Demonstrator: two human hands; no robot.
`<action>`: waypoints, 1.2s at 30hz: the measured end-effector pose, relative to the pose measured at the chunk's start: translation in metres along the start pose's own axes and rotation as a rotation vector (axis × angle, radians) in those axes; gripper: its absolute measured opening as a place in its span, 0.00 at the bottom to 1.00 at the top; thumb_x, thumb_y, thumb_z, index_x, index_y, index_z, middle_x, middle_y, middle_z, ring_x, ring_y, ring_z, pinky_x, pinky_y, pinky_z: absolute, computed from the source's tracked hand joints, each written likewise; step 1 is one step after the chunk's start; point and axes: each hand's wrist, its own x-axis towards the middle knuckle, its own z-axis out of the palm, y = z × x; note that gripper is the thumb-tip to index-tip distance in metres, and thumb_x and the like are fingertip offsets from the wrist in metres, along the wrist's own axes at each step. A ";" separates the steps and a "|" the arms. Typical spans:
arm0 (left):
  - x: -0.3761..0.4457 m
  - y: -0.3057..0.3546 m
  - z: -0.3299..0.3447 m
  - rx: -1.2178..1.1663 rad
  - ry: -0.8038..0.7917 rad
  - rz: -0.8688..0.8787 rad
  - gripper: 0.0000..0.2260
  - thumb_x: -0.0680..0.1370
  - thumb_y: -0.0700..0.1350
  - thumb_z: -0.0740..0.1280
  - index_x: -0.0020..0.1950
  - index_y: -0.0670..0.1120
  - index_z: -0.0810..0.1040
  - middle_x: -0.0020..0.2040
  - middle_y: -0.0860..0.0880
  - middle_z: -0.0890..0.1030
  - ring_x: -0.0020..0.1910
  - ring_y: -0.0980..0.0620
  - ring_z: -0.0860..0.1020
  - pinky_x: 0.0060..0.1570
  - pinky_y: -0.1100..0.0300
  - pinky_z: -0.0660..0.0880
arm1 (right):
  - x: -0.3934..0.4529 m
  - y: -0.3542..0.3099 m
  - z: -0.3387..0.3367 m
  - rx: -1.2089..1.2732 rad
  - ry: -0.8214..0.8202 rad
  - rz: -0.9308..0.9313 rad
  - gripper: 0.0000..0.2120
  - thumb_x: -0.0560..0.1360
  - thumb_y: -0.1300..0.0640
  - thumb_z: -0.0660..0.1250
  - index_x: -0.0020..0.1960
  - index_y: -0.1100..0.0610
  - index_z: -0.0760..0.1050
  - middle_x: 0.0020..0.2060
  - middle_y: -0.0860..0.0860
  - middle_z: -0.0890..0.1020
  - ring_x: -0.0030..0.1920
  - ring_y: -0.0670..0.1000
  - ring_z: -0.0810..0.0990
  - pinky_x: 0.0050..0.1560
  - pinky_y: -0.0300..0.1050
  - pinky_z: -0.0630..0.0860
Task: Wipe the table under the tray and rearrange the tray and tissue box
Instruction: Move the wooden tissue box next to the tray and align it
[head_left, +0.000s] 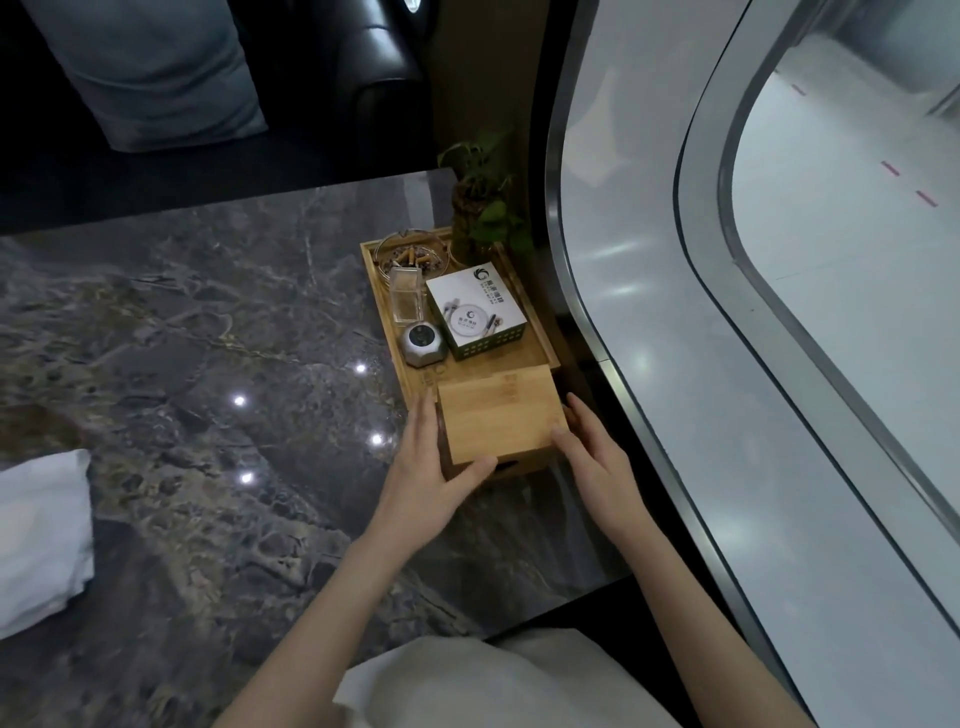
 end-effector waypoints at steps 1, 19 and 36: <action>0.001 0.000 -0.003 0.112 -0.003 0.034 0.46 0.70 0.60 0.68 0.75 0.55 0.38 0.77 0.52 0.43 0.74 0.54 0.48 0.71 0.52 0.50 | -0.001 0.000 -0.002 -0.012 -0.024 -0.021 0.30 0.75 0.51 0.63 0.74 0.51 0.56 0.62 0.40 0.66 0.63 0.40 0.66 0.59 0.31 0.64; 0.027 0.006 -0.016 0.628 -0.126 0.305 0.44 0.70 0.59 0.67 0.75 0.46 0.45 0.77 0.46 0.48 0.76 0.51 0.43 0.71 0.57 0.43 | -0.002 0.025 0.006 -0.111 -0.054 -0.079 0.23 0.74 0.57 0.67 0.65 0.44 0.64 0.53 0.32 0.73 0.52 0.23 0.70 0.50 0.18 0.65; 0.035 0.022 -0.027 0.471 -0.264 0.161 0.40 0.70 0.60 0.67 0.75 0.45 0.53 0.76 0.47 0.54 0.74 0.51 0.49 0.71 0.58 0.49 | -0.001 0.010 -0.002 -0.084 -0.064 -0.102 0.31 0.71 0.43 0.62 0.71 0.50 0.63 0.60 0.45 0.76 0.60 0.42 0.74 0.58 0.36 0.74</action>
